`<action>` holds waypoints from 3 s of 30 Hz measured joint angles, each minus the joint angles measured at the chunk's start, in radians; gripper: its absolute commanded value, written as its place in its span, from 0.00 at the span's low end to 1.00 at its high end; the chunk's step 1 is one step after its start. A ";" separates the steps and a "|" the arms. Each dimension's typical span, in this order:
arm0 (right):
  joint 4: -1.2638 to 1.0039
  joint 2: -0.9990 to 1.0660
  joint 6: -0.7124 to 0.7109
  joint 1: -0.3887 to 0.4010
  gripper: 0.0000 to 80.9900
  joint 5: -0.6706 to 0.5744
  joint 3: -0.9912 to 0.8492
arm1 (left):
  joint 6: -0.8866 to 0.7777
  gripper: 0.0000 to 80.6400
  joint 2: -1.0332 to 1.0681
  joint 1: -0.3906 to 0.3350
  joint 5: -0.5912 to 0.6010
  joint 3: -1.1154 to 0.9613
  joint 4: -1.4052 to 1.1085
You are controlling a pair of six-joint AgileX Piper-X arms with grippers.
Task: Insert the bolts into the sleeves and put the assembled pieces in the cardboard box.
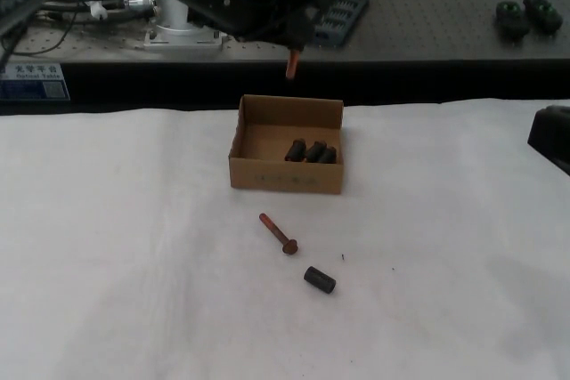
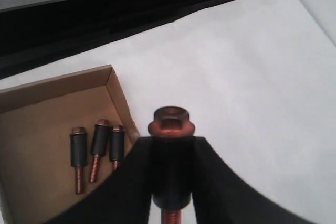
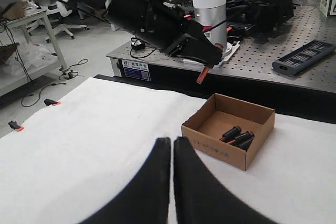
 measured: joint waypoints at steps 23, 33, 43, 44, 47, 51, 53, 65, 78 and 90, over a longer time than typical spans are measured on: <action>0.000 0.000 0.014 0.000 0.03 0.000 0.000 | 0.096 0.01 0.198 0.002 -0.130 -0.104 -0.185; 0.003 0.000 0.039 0.000 0.03 0.000 0.000 | 0.106 0.01 0.285 0.002 -0.175 -0.107 -0.236; 0.061 0.000 0.039 0.000 0.03 0.000 0.000 | 0.106 0.01 0.349 0.002 -0.183 -0.107 -0.236; 0.063 0.000 0.039 0.000 0.03 0.000 0.000 | 0.106 0.01 0.349 0.002 -0.185 -0.107 -0.236; 0.062 0.000 0.039 0.000 0.03 0.000 0.000 | 0.106 0.01 0.352 0.002 -0.185 -0.107 -0.234; 0.062 0.000 0.039 0.000 0.03 0.000 0.000 | 0.106 0.01 0.352 0.002 -0.195 -0.107 -0.225; 0.063 0.000 0.039 0.000 0.03 0.000 0.000 | 0.106 0.01 0.352 0.002 -0.210 -0.107 -0.217; 0.063 0.000 0.039 0.000 0.03 0.000 0.000 | 0.106 0.01 0.357 0.003 -0.249 -0.110 -0.126; 0.063 0.000 0.039 0.000 0.03 0.000 0.000 | 0.092 0.01 0.357 0.003 -0.247 -0.109 -0.095; 0.065 0.000 0.039 0.000 0.03 0.000 0.000 | 0.090 0.33 0.357 0.003 -0.191 -0.112 -0.070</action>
